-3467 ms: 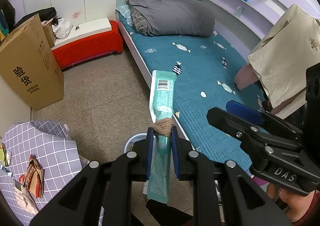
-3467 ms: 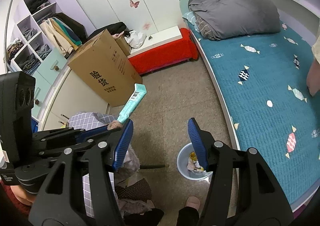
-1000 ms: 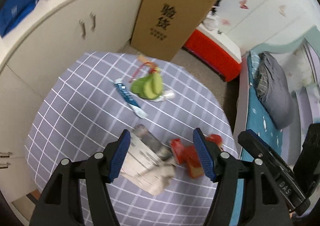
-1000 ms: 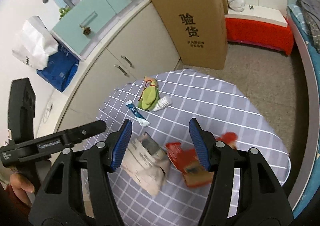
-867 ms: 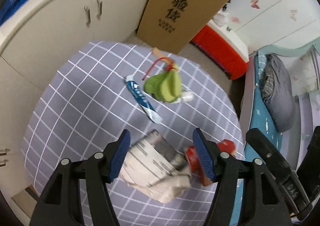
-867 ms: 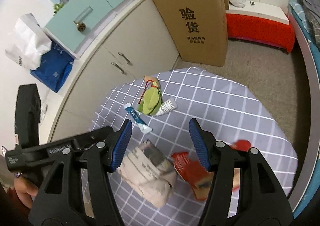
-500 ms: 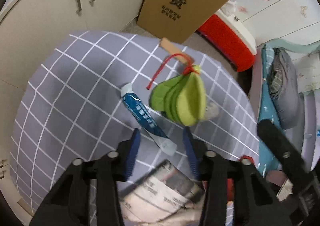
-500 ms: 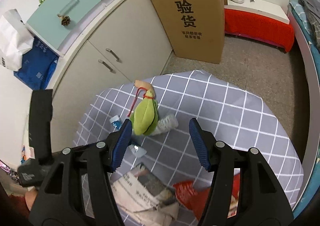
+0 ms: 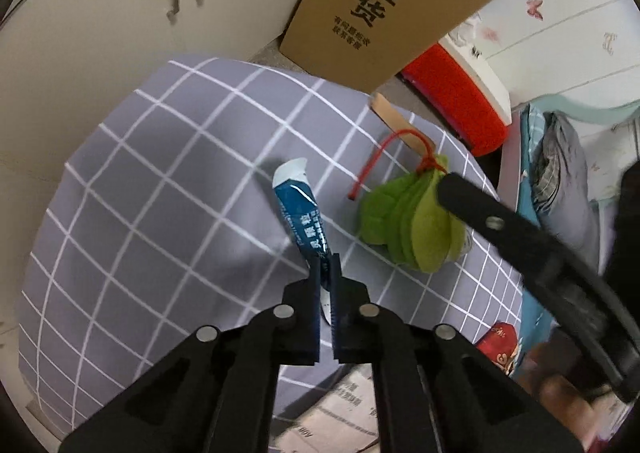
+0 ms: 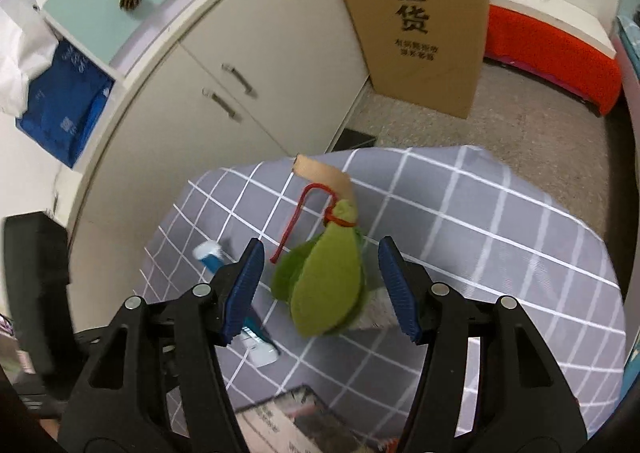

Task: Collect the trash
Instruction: 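Grasp the blue toothpaste tube with left tool while right tool grasps the green leaf-shaped item, then carry the blue tube and green item with both tools toward the bucket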

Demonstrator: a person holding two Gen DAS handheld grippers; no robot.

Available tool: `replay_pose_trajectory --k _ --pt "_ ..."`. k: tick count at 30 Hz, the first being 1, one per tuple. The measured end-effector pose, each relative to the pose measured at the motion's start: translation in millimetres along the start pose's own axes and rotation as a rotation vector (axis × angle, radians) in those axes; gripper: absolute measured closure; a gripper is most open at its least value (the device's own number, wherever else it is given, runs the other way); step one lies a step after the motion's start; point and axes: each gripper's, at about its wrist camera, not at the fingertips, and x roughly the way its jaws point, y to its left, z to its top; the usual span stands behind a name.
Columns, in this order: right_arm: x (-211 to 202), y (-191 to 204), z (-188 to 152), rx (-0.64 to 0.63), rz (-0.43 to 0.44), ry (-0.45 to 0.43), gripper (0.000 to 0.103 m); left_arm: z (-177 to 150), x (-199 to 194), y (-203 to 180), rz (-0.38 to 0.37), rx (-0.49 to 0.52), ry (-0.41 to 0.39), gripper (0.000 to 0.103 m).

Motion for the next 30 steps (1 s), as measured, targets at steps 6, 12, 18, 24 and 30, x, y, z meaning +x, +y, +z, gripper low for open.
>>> replay_pose_trajectory --k 6,12,18,24,30 --pt "13.4 5.1 -4.2 -0.024 0.027 0.047 0.086 -4.2 -18.3 8.2 -0.009 -0.019 -0.046 0.100" --pt "-26.7 3.0 -7.0 -0.034 0.084 -0.023 0.088 -9.0 -48.3 -12.8 -0.013 -0.014 -0.119 0.100" --pt "-99.8 -16.5 -20.3 -0.018 0.128 -0.145 0.088 -27.6 -86.6 -66.1 -0.051 0.056 -0.201 0.100" --pt "-180.5 -58.9 -49.5 0.020 0.135 -0.254 0.088 -71.5 -110.2 -142.2 -0.081 0.146 -0.244 0.100" --pt "-268.6 -123.4 -98.5 0.073 0.079 -0.337 0.088 -131.3 -114.5 -229.1 -0.112 0.253 -0.230 0.100"
